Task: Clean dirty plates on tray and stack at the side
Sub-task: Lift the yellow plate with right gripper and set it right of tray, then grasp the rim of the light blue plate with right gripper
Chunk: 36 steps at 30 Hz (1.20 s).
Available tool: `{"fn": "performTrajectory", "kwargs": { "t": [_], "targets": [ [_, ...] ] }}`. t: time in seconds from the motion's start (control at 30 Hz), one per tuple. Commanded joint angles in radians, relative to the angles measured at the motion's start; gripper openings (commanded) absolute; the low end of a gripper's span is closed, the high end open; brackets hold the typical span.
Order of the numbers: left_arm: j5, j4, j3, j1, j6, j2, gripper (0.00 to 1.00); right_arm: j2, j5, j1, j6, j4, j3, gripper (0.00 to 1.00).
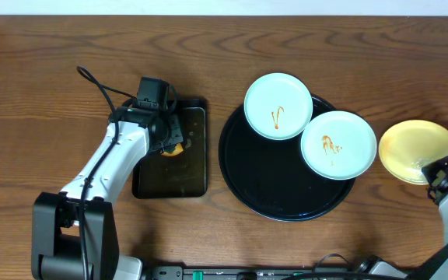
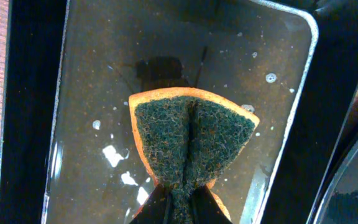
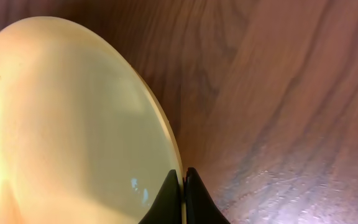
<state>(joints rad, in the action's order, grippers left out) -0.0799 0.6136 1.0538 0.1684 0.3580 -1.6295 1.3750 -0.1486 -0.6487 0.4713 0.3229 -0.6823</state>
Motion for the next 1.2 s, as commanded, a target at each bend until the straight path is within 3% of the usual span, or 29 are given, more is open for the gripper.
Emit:
{"fn": "performTrajectory", "kwargs": {
  "t": [0.0, 0.03, 0.1, 0.17, 0.27, 0.43, 0.57, 0.8, 1.17],
  "targets": [
    [-0.006, 0.000, -0.005, -0.003, -0.018, -0.002, 0.08, 0.051, 0.056, -0.003, -0.006, -0.018, -0.023, 0.01],
    [-0.006, 0.000, -0.005, -0.003, -0.018, -0.002, 0.08, 0.064, 0.075, -0.003, -0.013, -0.024, -0.023, 0.02],
    [-0.006, 0.000, -0.005, -0.003, -0.018, -0.002, 0.07, 0.073, 0.161, -0.003, -0.050, -0.048, -0.023, 0.27],
    [-0.006, -0.001, -0.005, -0.003, -0.018, -0.002, 0.08, 0.070, 0.294, 0.001, -0.115, -0.098, -0.023, 0.45],
    [-0.006, 0.000, -0.005, -0.003, -0.018, -0.002, 0.07, 0.058, 0.518, 0.019, -0.210, -0.151, -0.027, 0.49],
    [-0.006, 0.000, -0.005, -0.003, -0.018, -0.002, 0.08, 0.054, 0.706, 0.093, -0.331, -0.108, -0.029, 0.50],
    [-0.006, 0.000, -0.005, -0.003, -0.018, -0.002, 0.08, 0.054, 0.689, 0.170, -0.407, -0.026, -0.029, 0.49],
    [-0.006, 0.006, -0.005, -0.003, -0.018, -0.002, 0.07, 0.074, 0.507, 0.267, -0.405, 0.045, -0.027, 0.41],
    [-0.006, 0.011, -0.005, -0.003, -0.018, -0.002, 0.08, 0.157, 0.490, 0.277, -0.374, 0.033, -0.027, 0.09]
  ]
}}
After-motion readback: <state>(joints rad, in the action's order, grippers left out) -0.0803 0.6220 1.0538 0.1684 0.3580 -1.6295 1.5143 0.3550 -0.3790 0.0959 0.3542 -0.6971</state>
